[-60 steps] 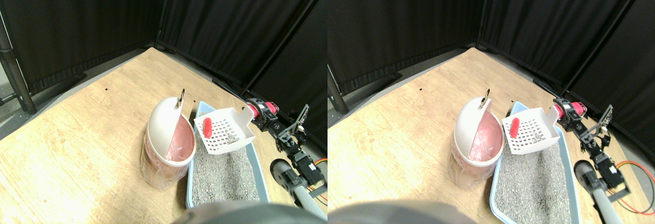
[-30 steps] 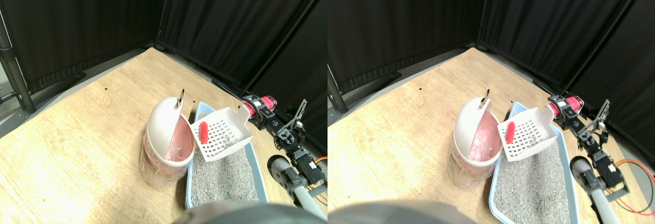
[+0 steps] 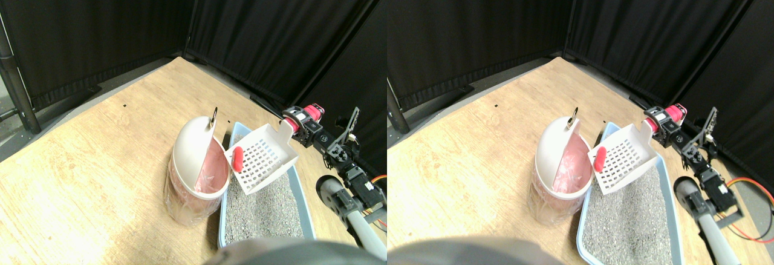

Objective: Scoop (unimanual)

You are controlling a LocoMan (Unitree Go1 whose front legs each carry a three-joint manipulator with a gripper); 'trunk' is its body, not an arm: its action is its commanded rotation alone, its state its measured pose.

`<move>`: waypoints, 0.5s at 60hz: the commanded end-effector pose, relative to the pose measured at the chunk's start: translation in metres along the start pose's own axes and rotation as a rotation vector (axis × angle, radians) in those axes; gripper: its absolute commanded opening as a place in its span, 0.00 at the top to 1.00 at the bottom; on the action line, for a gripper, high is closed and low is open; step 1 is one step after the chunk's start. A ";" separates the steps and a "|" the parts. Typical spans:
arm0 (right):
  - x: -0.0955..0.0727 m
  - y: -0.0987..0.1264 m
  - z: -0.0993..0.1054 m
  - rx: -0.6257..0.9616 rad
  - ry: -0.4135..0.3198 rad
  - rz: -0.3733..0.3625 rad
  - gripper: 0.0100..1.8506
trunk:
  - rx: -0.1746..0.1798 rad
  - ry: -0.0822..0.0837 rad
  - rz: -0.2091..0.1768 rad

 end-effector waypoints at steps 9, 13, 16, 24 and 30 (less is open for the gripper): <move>0.004 -0.002 0.015 -0.042 -0.018 -0.026 0.98 | -0.013 -0.024 0.056; 0.005 -0.002 0.016 -0.038 -0.001 -0.041 0.98 | -0.014 -0.022 0.058; 0.005 0.000 0.017 -0.048 0.003 -0.045 0.98 | -0.016 -0.022 0.061; 0.005 0.004 0.020 -0.061 0.024 -0.046 0.98 | -0.018 -0.023 0.066; 0.005 0.007 0.021 -0.054 0.026 -0.051 0.98 | -0.020 -0.020 0.068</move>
